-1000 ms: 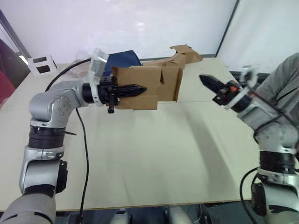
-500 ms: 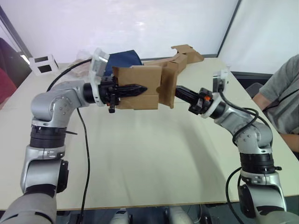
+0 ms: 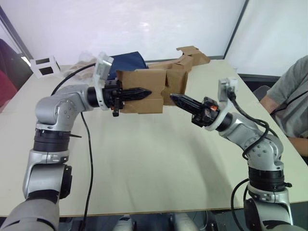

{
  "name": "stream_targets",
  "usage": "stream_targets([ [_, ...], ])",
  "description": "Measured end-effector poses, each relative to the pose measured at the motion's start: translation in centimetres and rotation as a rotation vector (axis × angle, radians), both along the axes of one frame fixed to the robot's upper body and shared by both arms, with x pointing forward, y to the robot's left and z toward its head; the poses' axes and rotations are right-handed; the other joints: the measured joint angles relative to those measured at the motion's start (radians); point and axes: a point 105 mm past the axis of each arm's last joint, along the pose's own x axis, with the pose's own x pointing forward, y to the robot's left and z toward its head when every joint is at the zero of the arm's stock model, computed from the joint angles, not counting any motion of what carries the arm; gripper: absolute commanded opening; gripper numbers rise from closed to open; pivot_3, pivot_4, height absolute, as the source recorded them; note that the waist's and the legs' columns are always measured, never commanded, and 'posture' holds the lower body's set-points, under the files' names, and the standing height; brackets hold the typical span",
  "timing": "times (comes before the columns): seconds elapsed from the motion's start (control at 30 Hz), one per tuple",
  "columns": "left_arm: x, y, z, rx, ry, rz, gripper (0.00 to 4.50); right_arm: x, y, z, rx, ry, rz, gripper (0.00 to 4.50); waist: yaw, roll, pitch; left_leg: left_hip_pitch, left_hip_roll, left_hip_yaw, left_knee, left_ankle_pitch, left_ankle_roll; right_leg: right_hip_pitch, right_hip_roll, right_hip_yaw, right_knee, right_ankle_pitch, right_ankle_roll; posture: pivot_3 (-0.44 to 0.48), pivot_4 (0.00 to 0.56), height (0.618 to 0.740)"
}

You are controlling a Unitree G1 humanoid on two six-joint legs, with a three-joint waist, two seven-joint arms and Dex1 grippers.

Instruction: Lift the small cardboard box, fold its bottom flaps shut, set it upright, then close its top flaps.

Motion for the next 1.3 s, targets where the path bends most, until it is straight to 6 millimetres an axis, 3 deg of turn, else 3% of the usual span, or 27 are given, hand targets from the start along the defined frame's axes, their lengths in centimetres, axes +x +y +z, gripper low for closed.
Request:
stream_targets([
  [0.2, -0.1, 0.0, 0.2, 0.0, -0.006, -0.01, 0.0, -0.1, -0.2, -0.2, 0.023, 0.028, 0.008, 0.03, 0.0, 0.0, 0.0, 0.0, 0.0, 0.0, 0.0, 0.0, 0.0, 0.0, 0.0, 0.0, 0.0, 0.0, 0.0, 0.0, 0.15, 0.74],
  [0.37, -0.1, 0.1, 0.2, 0.005, -0.006, -0.005, 0.0, 1.0, -4.5, 1.7, 0.104, 0.006, -0.128, 0.03, 0.002, 0.0, 0.0, 0.0, 0.0, 0.0, 0.0, -0.001, 0.003, 0.0, 0.0, 0.0, 0.0, 0.0, 0.0, 0.0, 0.15, 0.74],
  [0.47, -0.1, 0.1, 0.2, 0.006, -0.006, -0.005, 0.0, 2.8, -7.5, 3.0, 0.212, 0.003, -0.24, 0.03, -0.001, 0.0, 0.0, 0.0, 0.0, 0.0, 0.0, -0.002, 0.003, 0.0, 0.0, 0.0, 0.0, 0.0, 0.0, 0.0, 0.15, 0.74],
  [0.57, -0.2, 0.1, 0.2, 0.006, -0.009, -0.007, 0.0, 5.0, -9.1, 2.7, 0.256, 0.036, -0.357, 0.03, -0.003, 0.0, 0.0, 0.001, 0.0, 0.0, -0.001, -0.002, 0.003, 0.0, 0.001, 0.0, 0.0, 0.0, 0.0, 0.0, 0.15, 0.74],
  [0.7, -0.2, 0.1, 0.3, 0.007, -0.01, -0.007, 0.0, 7.5, -7.5, -1.0, 0.069, 0.09, -0.436, 0.03, -0.004, 0.0, 0.0, 0.001, 0.0, 0.001, -0.001, -0.001, 0.002, -0.001, 0.0, 0.001, 0.0, 0.0, 0.0, 0.0, 0.15, 0.74],
  [0.8, -0.2, 0.1, 0.3, 0.007, -0.01, -0.006, 0.0, 7.8, -5.3, -2.0, -0.002, 0.075, -0.392, 0.03, -0.003, 0.0, 0.0, 0.0, 0.0, 0.001, 0.0, 0.001, -0.001, -0.001, 0.0, 0.001, 0.0, 0.0, 0.0, 0.0, 0.15, 0.74],
  [1.0, -0.1, 0.1, 0.3, 0.008, -0.01, 0.001, 0.0, 4.8, -1.8, -0.5, 0.015, -0.013, -0.179, 0.03, 0.001, 0.0, 0.0, 0.0, 0.0, 0.001, 0.0, 0.001, -0.002, 0.0, 0.0, 0.001, 0.0, 0.0, 0.0, 0.0, 0.15, 0.74],
  [1.3, -0.2, 0.1, 0.3, 0.008, -0.01, -0.002, 0.0, 1.4, -0.3, -0.3, 0.062, 0.025, -0.032, 0.03, -0.001, 0.0, 0.0, 0.0, 0.0, 0.0, 0.0, 0.0, -0.001, 0.0, 0.0, 0.0, 0.0, 0.0, 0.0, 0.0, 0.15, 0.74],
])
